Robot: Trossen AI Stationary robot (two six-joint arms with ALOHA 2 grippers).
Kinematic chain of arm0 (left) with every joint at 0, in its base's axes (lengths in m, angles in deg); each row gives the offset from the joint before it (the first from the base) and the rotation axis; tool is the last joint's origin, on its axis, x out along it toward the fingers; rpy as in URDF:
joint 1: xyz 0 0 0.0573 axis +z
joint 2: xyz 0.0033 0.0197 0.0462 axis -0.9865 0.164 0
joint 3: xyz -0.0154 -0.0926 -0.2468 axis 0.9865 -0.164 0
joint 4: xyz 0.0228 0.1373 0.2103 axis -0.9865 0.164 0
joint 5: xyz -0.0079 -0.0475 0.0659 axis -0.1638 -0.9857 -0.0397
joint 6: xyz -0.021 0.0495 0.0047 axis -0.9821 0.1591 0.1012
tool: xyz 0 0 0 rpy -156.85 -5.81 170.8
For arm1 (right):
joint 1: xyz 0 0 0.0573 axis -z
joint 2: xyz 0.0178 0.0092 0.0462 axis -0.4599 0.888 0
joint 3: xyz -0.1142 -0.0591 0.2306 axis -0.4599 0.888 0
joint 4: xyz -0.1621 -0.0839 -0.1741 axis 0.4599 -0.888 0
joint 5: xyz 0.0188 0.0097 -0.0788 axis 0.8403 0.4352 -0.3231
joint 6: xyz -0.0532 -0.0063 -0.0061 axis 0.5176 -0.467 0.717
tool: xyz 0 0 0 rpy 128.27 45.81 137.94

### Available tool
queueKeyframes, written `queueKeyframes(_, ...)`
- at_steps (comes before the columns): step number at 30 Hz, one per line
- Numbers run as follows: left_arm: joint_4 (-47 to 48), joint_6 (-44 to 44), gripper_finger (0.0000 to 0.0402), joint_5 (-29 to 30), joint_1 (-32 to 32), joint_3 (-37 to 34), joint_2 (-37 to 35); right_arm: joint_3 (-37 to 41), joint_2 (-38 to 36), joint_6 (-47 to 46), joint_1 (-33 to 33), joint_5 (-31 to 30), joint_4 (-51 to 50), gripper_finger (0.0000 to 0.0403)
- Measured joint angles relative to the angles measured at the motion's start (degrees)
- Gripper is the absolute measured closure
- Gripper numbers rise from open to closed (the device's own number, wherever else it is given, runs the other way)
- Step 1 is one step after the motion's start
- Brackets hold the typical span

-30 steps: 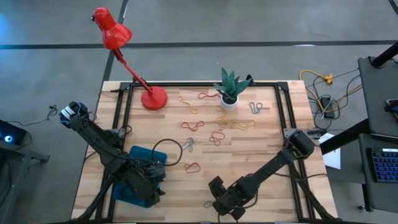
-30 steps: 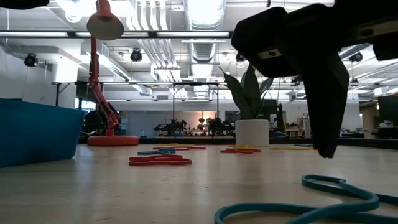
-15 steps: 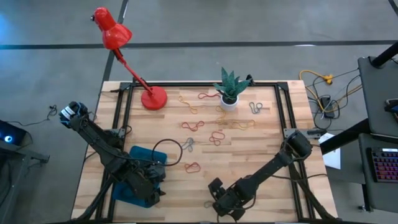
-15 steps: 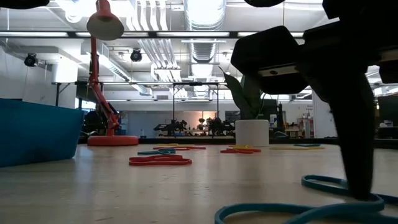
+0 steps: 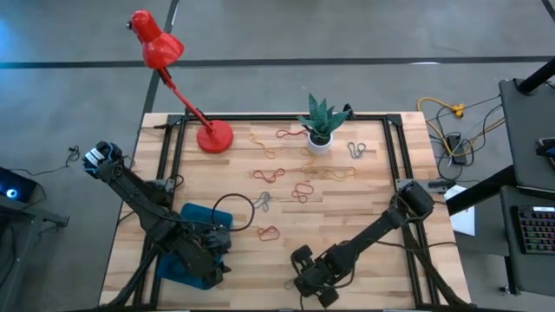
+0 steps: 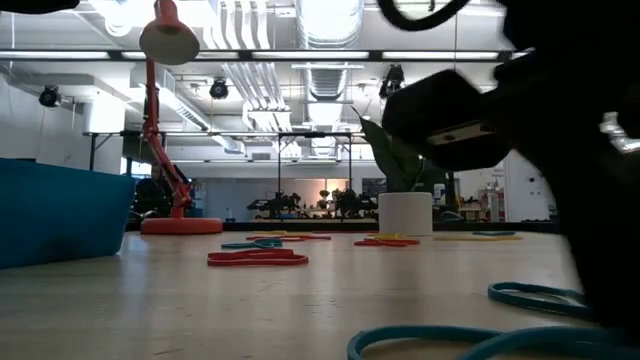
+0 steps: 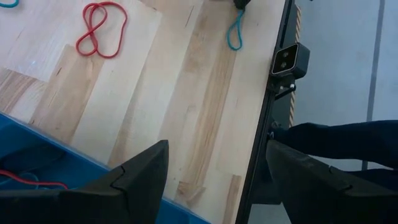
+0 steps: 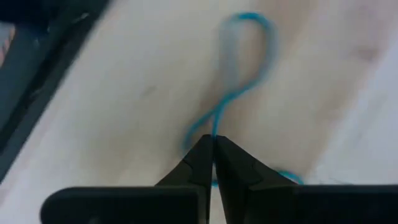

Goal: Pick and place rubber bands into bin
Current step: Put the blue rubber band into the blue bin

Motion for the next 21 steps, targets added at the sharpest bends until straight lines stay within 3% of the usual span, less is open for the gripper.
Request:
queueKeyframes(8, -0.1, 0.0, 0.0148, 0.7, 0.0, 0.0, 0.0, 0.1, -5.5, -10.0, 4.7, -2.6, 5.7, 0.0395)
queueKeyframes(16, -0.2, 0.0, 0.0148, 1.4, 0.0, 0.0, 0.0, -2.5, -11.2, -11.7, 7.6, -5.8, 6.8, 0.0395)
queueKeyframes(21, -0.2, 1.8, 0.0148, 5.5, 0.0, 0.3, 0.0, -6.1, -11.4, -11.9, 8.6, -6.6, 6.2, 0.0395)
